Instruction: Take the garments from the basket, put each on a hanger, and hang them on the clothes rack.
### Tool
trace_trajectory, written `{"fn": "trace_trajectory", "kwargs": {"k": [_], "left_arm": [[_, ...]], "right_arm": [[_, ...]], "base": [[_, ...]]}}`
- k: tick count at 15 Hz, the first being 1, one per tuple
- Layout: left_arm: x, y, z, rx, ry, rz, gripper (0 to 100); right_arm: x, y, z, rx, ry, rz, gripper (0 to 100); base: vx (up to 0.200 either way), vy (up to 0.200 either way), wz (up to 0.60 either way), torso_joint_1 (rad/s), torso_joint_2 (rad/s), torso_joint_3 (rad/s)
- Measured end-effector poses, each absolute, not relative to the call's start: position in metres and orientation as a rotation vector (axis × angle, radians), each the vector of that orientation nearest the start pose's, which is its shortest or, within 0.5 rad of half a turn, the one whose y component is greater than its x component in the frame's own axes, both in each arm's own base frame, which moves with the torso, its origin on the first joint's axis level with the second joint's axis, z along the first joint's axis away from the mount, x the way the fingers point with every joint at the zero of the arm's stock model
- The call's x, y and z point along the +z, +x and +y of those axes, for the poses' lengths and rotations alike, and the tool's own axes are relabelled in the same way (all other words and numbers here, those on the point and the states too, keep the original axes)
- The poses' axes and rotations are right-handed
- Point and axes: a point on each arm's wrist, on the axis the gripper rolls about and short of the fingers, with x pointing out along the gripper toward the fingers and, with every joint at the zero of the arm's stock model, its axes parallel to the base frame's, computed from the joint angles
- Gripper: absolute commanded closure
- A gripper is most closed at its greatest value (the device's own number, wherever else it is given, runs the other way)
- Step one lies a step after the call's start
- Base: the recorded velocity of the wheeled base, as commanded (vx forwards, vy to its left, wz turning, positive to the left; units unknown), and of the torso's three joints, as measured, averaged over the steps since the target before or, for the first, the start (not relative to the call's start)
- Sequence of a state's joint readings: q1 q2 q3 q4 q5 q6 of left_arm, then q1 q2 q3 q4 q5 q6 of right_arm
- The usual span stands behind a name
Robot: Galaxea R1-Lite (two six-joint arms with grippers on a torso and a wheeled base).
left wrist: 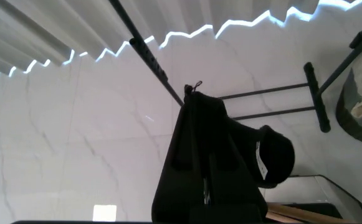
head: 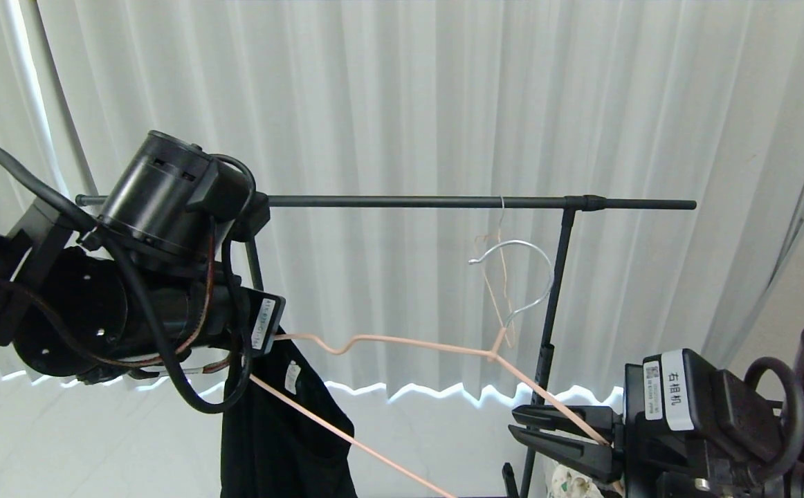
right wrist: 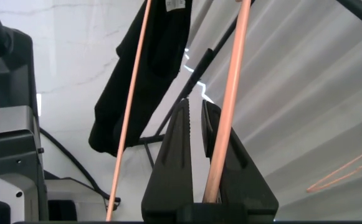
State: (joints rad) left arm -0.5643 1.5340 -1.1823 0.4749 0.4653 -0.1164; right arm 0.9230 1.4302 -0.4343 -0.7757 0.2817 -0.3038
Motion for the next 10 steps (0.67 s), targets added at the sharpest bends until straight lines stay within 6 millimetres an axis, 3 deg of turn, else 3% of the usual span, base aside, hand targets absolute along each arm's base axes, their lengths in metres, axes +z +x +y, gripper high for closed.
{"fn": "trace_trajectory", "kwargs": {"k": [10], "left_arm": [[0.234,0.216,-0.122,-0.039,0.3,0.734,100]], "right_arm": [[0.173,0.139,0.189,1.185,-0.329,0.001,100]], "base": [[0.0,0.0,0.0,0.0,0.0,0.0]]}}
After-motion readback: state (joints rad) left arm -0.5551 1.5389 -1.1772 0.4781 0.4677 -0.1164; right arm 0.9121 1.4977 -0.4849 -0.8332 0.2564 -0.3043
